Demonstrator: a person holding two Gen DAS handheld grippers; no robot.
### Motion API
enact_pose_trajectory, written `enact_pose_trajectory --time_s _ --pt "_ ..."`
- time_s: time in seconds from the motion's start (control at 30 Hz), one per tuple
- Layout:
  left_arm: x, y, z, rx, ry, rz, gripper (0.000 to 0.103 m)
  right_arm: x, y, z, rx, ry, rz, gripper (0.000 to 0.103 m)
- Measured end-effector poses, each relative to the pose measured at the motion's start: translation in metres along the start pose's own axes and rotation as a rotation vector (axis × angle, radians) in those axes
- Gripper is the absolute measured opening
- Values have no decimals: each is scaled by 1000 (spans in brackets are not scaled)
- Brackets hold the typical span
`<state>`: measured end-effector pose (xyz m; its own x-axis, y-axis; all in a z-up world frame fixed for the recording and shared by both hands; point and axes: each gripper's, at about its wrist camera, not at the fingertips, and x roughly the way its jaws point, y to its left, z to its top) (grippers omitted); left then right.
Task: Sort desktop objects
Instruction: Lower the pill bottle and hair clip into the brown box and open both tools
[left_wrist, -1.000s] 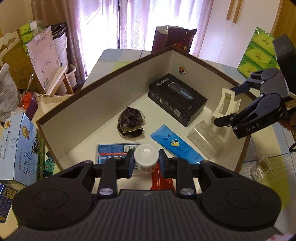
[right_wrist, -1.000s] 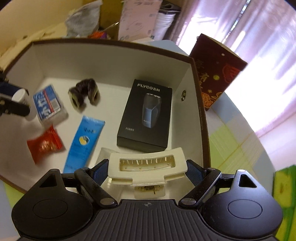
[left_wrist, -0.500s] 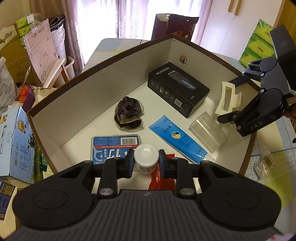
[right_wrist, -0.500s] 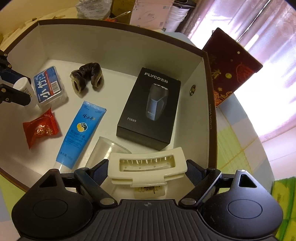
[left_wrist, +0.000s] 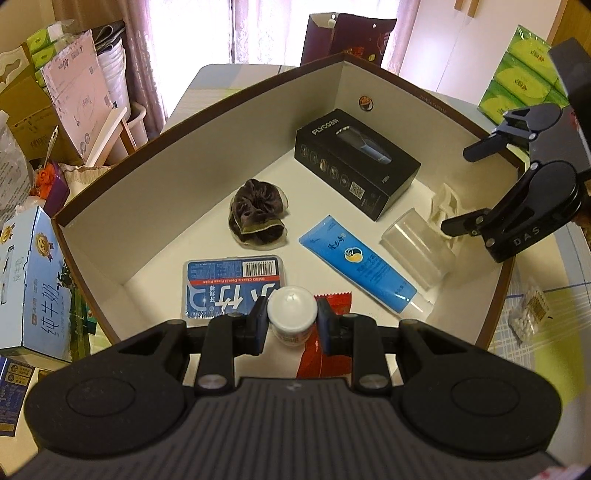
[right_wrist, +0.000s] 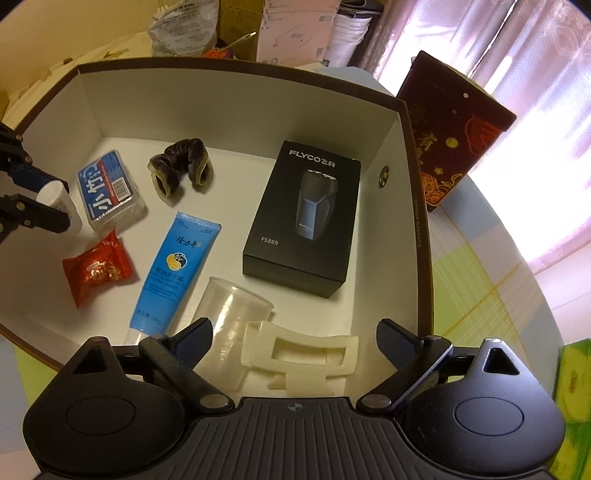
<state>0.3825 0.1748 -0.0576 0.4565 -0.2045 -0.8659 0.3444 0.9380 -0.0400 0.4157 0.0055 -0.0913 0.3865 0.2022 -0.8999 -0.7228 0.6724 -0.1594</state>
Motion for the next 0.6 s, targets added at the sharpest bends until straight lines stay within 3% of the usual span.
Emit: enact_pose_trajectory --time_s 0.33,0.6 --pt "8 -8 2 109 97 -8 25 -6 -8 -2 58 -10 25 96" --pt "1 -5 5 77 78 18 55 -19 -1 -10 83 -53 60 101"
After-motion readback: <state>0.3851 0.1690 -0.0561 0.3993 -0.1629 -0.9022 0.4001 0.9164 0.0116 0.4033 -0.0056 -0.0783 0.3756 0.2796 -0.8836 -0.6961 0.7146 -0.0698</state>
